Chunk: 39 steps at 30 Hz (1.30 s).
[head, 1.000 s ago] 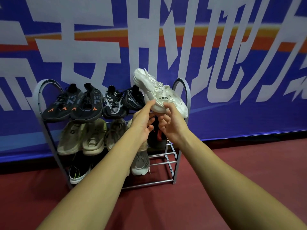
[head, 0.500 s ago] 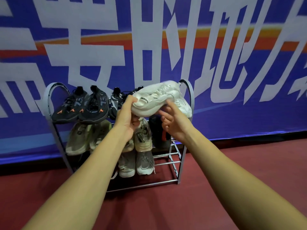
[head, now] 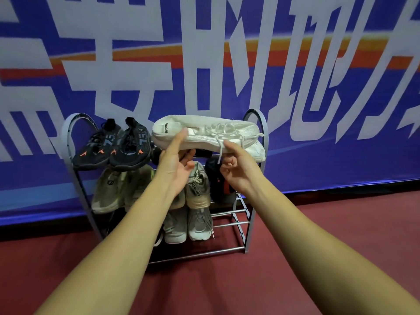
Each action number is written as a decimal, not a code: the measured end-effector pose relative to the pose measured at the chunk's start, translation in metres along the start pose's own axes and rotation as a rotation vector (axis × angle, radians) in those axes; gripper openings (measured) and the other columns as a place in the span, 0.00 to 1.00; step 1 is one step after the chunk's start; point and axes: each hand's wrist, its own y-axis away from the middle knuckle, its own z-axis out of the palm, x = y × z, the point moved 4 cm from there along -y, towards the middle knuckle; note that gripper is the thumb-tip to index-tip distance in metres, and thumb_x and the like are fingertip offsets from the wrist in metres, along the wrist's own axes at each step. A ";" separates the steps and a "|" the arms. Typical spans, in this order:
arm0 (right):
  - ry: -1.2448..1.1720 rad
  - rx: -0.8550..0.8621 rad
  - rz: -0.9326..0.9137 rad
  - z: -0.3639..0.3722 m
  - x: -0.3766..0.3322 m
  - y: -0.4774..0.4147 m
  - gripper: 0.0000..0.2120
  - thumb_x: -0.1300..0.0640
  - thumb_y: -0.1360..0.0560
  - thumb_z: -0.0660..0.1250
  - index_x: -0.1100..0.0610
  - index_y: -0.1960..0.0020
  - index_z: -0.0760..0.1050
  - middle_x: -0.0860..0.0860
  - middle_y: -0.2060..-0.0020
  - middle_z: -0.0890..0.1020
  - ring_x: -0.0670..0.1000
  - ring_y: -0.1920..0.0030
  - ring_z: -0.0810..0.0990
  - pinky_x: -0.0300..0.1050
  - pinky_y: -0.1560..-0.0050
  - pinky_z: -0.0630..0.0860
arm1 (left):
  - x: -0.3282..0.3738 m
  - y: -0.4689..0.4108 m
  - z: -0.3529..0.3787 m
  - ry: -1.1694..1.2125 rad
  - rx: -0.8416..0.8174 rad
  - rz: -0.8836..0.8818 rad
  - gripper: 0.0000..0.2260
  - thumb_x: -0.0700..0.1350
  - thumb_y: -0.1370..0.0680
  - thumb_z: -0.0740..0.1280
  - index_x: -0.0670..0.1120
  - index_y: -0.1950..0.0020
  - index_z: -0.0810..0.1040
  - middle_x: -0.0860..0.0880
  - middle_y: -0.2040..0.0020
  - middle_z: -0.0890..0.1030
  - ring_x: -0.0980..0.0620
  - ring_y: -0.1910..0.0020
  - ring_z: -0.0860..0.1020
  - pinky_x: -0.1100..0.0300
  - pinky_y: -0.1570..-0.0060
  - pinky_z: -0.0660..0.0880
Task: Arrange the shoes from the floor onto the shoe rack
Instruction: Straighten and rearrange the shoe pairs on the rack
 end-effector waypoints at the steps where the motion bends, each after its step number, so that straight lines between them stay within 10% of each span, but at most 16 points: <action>1: 0.017 -0.014 0.010 0.001 0.002 0.000 0.05 0.58 0.23 0.71 0.54 0.55 0.75 0.45 0.73 0.75 0.41 0.79 0.66 0.32 0.78 0.62 | -0.001 0.000 0.003 0.006 0.017 0.009 0.26 0.48 0.29 0.76 0.47 0.32 0.76 0.48 0.52 0.81 0.56 0.62 0.77 0.65 0.75 0.63; 9: 0.023 0.072 -0.033 -0.005 0.008 -0.007 0.21 0.46 0.24 0.71 0.57 0.37 0.77 0.50 0.62 0.80 0.43 0.73 0.73 0.33 0.77 0.66 | 0.003 -0.005 0.000 0.091 0.122 0.052 0.17 0.47 0.30 0.78 0.49 0.43 0.79 0.49 0.51 0.83 0.57 0.66 0.76 0.66 0.77 0.63; 22: -0.067 0.087 0.028 -0.022 0.004 -0.001 0.04 0.56 0.25 0.64 0.56 0.53 0.73 0.48 0.69 0.78 0.44 0.77 0.67 0.35 0.76 0.60 | 0.003 -0.010 0.001 -0.003 0.029 0.131 0.19 0.49 0.28 0.77 0.49 0.39 0.78 0.50 0.46 0.84 0.58 0.61 0.78 0.68 0.75 0.65; 27: -0.047 0.028 0.017 -0.008 0.008 0.003 0.02 0.59 0.26 0.65 0.57 0.55 0.73 0.47 0.72 0.73 0.43 0.78 0.66 0.34 0.77 0.61 | -0.018 -0.009 0.006 -0.192 -0.027 0.112 0.12 0.48 0.26 0.76 0.48 0.45 0.80 0.52 0.61 0.81 0.59 0.67 0.72 0.68 0.79 0.60; 39: 0.080 -0.045 0.083 -0.012 0.017 0.008 0.07 0.57 0.26 0.67 0.59 0.61 0.78 0.50 0.71 0.73 0.45 0.74 0.68 0.35 0.73 0.61 | -0.004 -0.016 -0.001 -0.242 -0.016 0.110 0.11 0.48 0.25 0.74 0.52 0.43 0.83 0.51 0.48 0.85 0.56 0.58 0.76 0.67 0.78 0.61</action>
